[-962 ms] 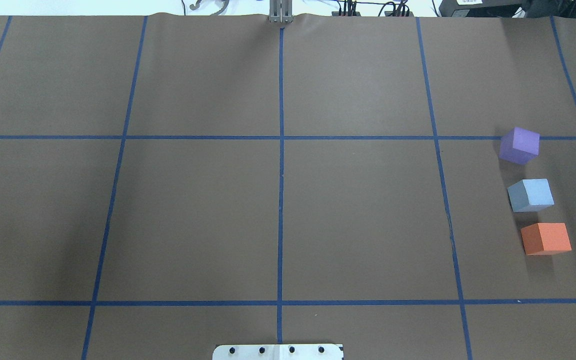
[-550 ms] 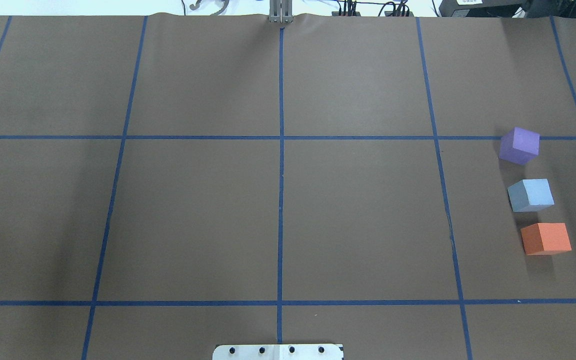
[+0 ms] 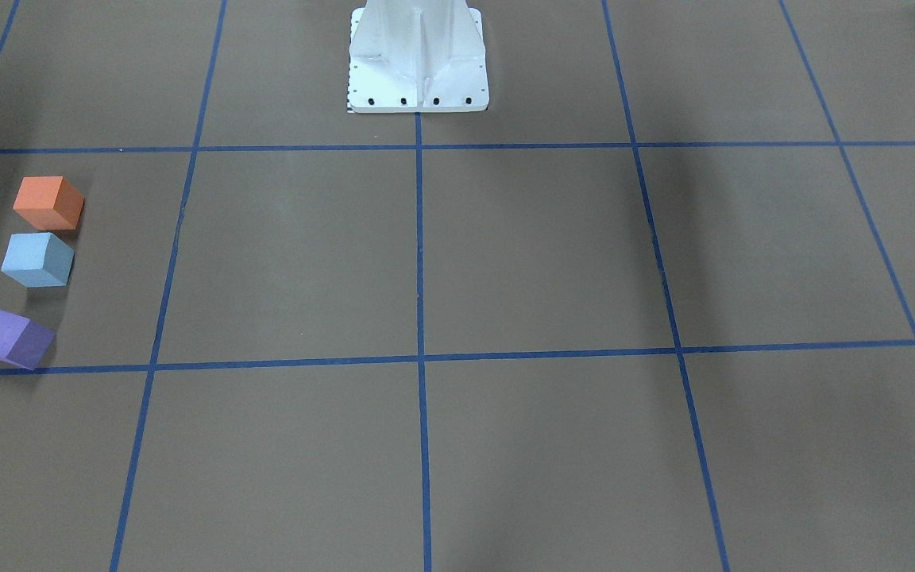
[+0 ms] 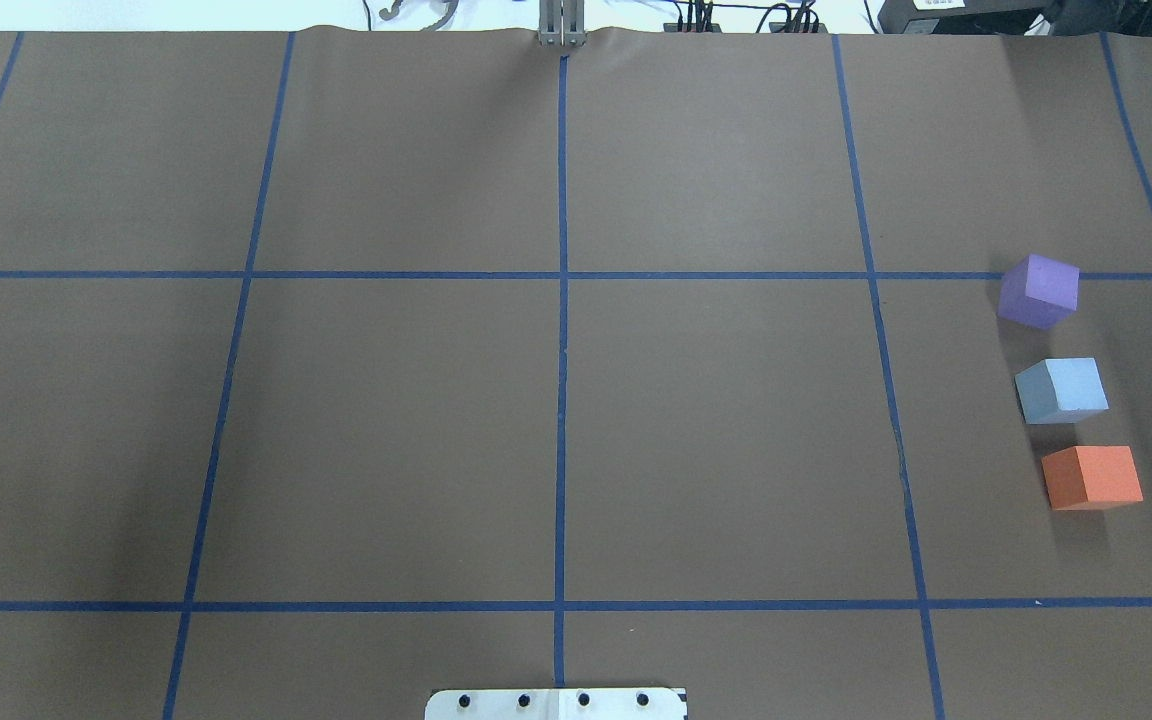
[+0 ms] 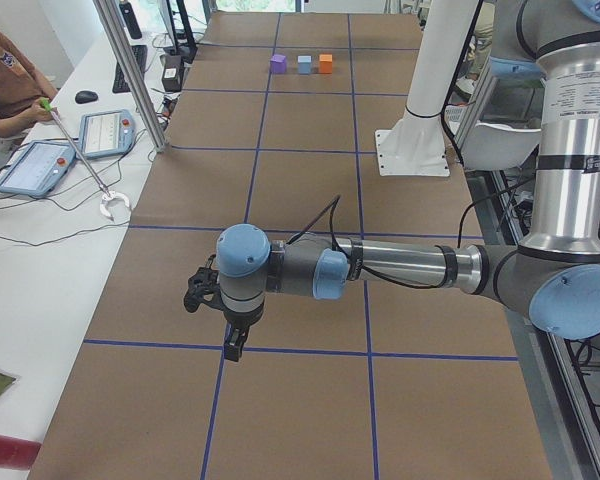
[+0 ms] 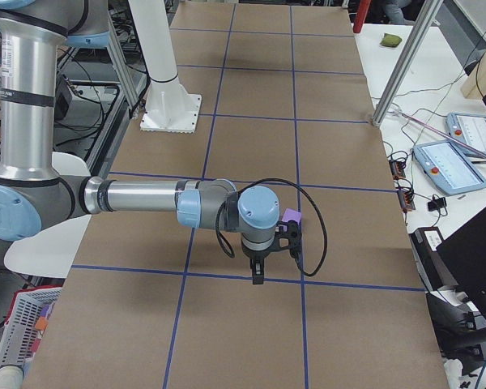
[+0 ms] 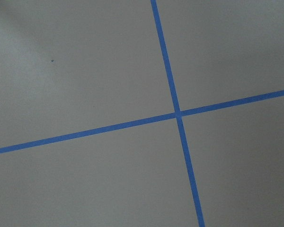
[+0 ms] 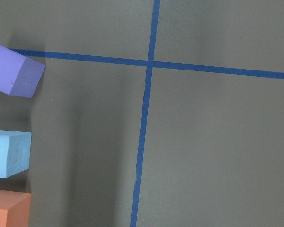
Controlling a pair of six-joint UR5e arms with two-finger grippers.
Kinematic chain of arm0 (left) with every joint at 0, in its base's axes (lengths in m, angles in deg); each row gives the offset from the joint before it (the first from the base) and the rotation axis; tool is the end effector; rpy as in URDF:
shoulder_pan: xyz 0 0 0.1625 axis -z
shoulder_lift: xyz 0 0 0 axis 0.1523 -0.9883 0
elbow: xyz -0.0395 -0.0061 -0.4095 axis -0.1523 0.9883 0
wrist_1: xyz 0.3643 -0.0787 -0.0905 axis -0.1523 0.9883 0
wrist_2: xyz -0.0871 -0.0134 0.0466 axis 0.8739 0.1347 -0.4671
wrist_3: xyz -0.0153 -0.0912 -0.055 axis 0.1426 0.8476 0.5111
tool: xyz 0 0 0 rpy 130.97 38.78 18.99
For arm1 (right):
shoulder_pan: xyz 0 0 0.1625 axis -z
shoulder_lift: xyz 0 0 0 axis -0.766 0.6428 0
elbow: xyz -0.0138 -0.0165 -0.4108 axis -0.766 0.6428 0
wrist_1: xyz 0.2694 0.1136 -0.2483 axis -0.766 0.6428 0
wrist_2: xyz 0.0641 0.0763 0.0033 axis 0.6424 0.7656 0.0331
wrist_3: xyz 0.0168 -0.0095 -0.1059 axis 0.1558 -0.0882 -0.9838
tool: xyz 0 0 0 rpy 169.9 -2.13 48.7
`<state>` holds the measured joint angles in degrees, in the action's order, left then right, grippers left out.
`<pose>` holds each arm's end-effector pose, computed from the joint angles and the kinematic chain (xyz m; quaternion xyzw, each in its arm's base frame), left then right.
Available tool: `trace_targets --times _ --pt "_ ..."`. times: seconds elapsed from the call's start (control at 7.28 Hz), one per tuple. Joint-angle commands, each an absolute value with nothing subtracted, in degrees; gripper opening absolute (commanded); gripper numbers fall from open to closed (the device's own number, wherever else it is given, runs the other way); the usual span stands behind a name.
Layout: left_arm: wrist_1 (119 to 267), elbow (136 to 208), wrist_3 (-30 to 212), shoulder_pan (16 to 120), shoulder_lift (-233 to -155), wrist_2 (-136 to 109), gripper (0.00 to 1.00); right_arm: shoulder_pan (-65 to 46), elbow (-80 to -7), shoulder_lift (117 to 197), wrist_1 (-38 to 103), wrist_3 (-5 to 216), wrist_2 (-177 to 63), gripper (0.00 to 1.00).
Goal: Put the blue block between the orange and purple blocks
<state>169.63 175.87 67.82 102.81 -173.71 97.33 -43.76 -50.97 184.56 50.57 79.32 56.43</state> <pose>-0.0929 -0.4568 0.6141 0.0961 0.3546 0.0570 0.9283 0.0819 -0.3973 0.6313 0.0268 -0.3925 -0.0372 0.9186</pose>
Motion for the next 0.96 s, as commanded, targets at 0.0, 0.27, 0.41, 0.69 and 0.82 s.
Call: trace_targets --times 0.0,0.27,0.41,0.69,0.82 --pt "169.8 176.0 68.2 102.7 -173.5 97.3 1.00 -43.3 -50.6 184.5 50.5 79.3 56.4 1.00" --pt "169.8 175.7 68.3 102.6 -173.4 97.2 1.00 -43.3 -50.6 184.5 50.5 79.3 56.5 1.00" --pt "169.7 175.6 68.3 102.6 -173.4 97.2 1.00 -43.3 -50.6 184.4 50.5 79.3 56.4 1.00" --pt "169.6 175.5 68.3 102.6 -173.4 97.2 1.00 -43.3 -50.7 184.3 50.5 79.2 56.4 1.00" --pt "169.7 175.6 68.3 102.6 -173.4 96.8 1.00 -43.2 -50.7 184.3 50.5 79.2 56.4 1.00"
